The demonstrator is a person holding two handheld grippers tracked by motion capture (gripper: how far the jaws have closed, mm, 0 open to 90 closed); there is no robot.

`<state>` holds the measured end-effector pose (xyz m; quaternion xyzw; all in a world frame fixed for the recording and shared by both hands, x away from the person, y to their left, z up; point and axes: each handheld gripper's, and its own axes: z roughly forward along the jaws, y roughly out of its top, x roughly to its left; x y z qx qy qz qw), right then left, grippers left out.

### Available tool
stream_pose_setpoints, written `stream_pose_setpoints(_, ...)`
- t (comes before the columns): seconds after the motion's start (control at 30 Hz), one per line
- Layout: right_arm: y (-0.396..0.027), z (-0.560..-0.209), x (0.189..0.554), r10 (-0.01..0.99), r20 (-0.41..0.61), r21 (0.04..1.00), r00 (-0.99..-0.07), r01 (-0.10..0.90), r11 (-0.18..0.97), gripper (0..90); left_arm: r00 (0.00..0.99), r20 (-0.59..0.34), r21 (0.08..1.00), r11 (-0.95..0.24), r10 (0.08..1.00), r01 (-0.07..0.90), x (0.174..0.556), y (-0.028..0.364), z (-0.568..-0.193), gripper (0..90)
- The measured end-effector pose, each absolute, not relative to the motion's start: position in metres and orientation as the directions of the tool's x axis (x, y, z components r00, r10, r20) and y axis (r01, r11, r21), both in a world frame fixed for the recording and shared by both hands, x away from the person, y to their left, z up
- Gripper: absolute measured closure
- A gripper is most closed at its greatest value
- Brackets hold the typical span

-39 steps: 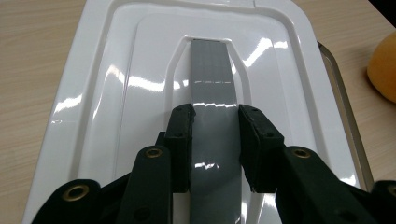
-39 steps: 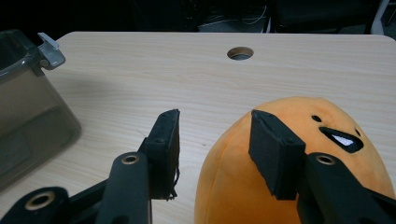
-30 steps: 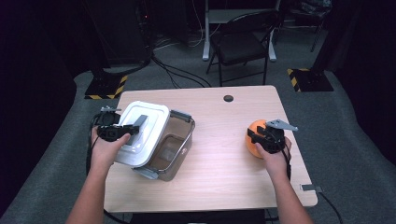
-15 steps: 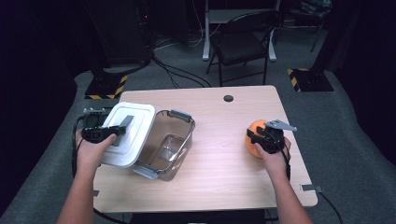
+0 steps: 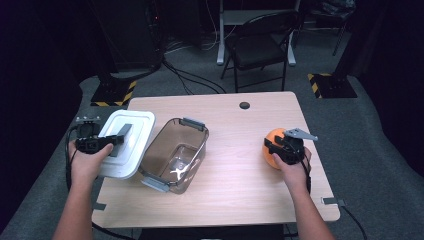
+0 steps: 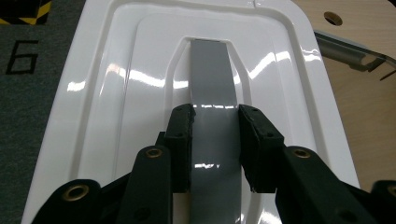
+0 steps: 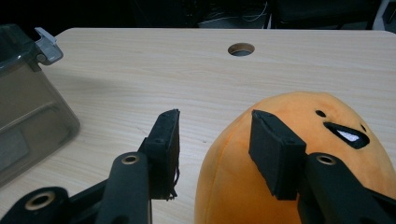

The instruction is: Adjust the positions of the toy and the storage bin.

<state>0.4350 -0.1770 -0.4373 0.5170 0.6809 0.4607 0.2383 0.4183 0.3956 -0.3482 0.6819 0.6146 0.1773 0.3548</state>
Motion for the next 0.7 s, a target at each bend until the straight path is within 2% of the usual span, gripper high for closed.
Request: stream_pose_setpoints(0.7, -0.176, -0.438, 0.435, 0.923, 0.151, 0.874, -0.353, 0.485, 0.042, 52.2, 0.151, -0.211, 0.683, 0.035, 0.966, 0.73, 0.42, 0.424, -0.381, 66.2)
